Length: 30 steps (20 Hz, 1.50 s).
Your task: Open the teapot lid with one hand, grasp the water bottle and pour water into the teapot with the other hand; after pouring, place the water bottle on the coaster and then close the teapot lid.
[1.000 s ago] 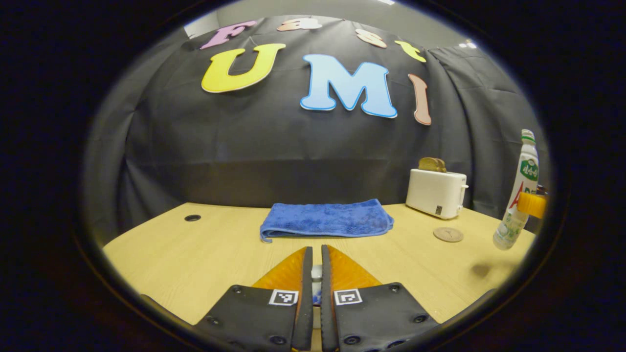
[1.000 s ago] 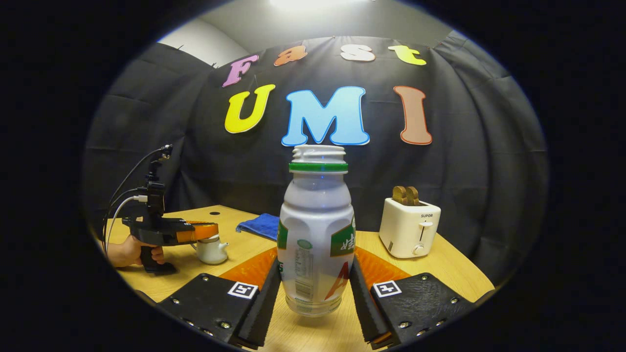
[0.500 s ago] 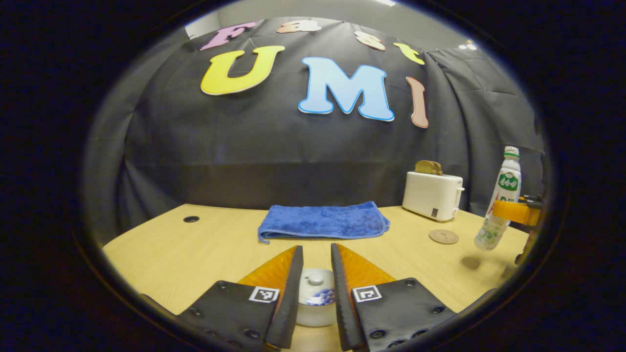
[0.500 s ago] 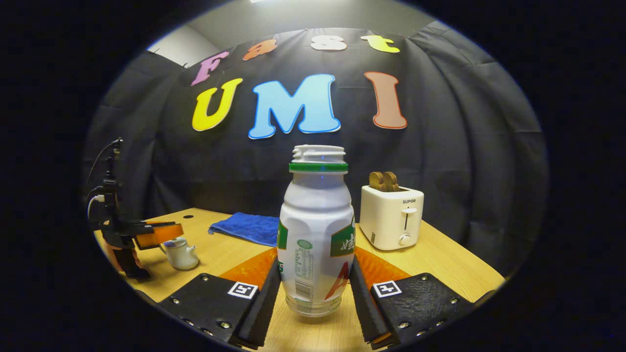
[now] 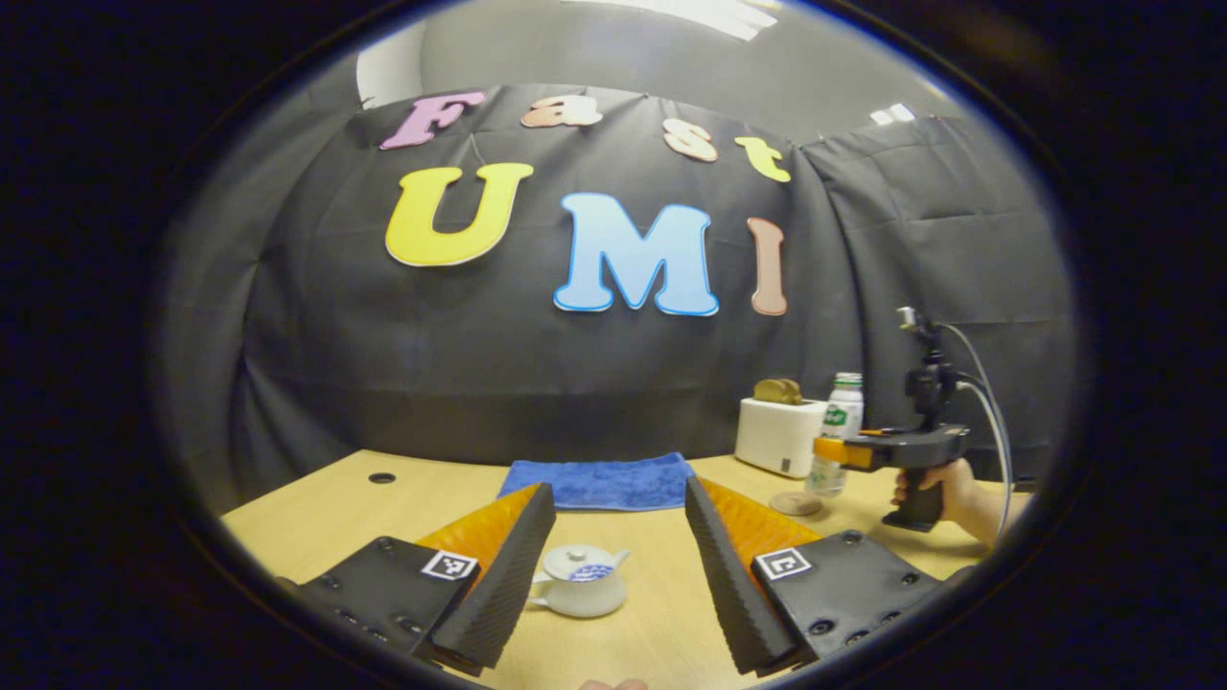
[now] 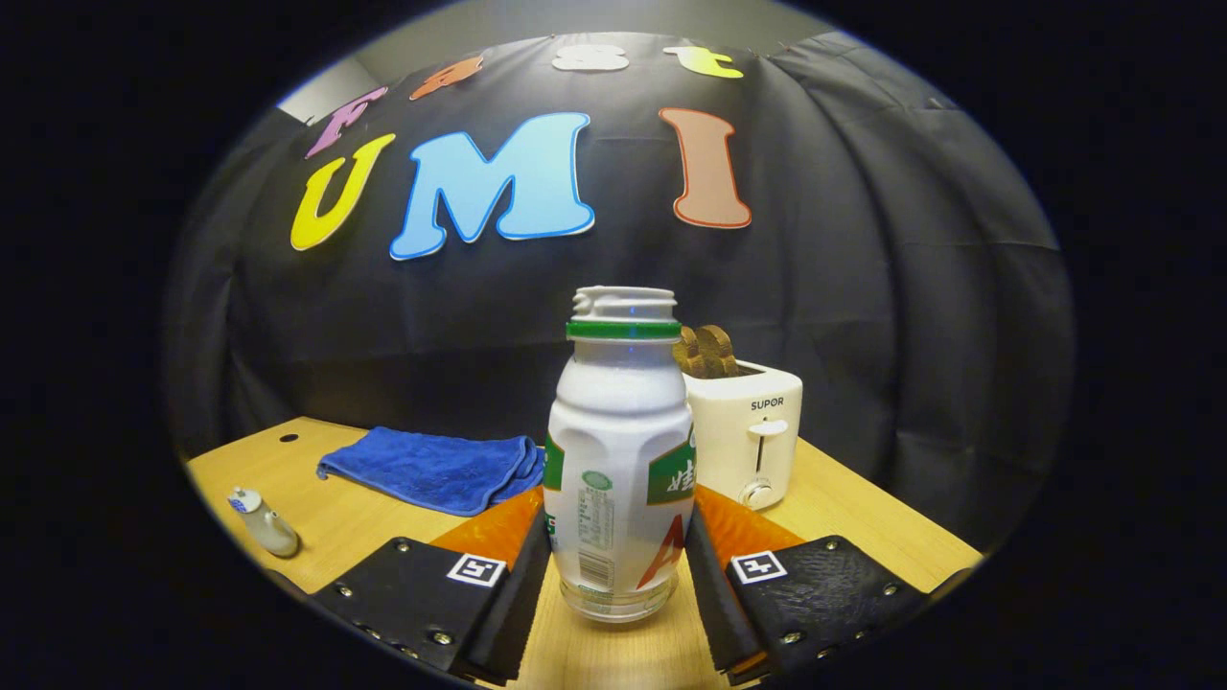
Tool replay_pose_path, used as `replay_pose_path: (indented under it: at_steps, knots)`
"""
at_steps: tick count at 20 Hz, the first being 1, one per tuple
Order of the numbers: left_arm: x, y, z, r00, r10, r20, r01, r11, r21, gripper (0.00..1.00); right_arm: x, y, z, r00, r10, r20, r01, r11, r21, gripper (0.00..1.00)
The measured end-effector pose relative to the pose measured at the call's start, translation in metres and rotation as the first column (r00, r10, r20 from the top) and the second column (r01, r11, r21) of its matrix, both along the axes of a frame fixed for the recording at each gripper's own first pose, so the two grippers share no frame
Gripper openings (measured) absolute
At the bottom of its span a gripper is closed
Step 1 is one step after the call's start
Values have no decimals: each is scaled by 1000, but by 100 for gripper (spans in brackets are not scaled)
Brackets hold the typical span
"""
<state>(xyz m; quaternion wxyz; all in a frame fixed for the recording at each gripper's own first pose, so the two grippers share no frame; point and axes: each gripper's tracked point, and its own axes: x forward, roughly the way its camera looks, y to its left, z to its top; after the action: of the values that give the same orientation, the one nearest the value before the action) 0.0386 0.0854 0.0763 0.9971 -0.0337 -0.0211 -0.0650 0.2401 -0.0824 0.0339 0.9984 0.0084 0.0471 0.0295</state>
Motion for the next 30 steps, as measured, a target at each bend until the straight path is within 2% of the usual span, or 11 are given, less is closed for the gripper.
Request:
replay_pose_path:
  at_steps: [2,6,13,18,20,21,22,23,27,30]
  knots:
    - [-18,-4,4,1000,-19,10,19,1000,0,92,13,3,-5,1000,-11,-5,11,1000,-29,71]
    - [-34,0,10,999,0,35,-1,1000,27,92,31,2,-20,999,-18,-34,17,999,-49,71]
    - [-26,-5,-14,1000,-8,-29,9,1000,21,92,35,-1,-34,999,-22,-47,19,999,-50,71]
    - [-29,-8,-11,1000,2,-22,-1,999,39,92,36,0,-33,999,-19,-36,18,999,-51,71]
    - [-28,-9,-10,1000,3,-20,-2,999,42,92,34,-4,-31,999,-39,-34,37,997,-66,75]
    - [-30,-10,-10,1000,2,-22,-1,999,45,92,31,-5,-23,999,-46,-18,45,997,-68,78]
    - [-31,-12,-12,1000,4,-22,-3,999,48,92,28,-4,-14,999,-42,3,42,997,-66,87]
    - [-33,-14,-13,1000,4,-23,-3,999,52,92,22,-2,-7,999,-37,18,38,997,-65,88]
    - [-40,-23,-14,1000,4,-21,-3,999,54,92,-19,1,19,999,-7,52,10,999,-51,89]
    - [-40,-32,-22,1000,19,-5,-19,999,36,92,-74,7,34,997,-1,80,5,999,-51,89]
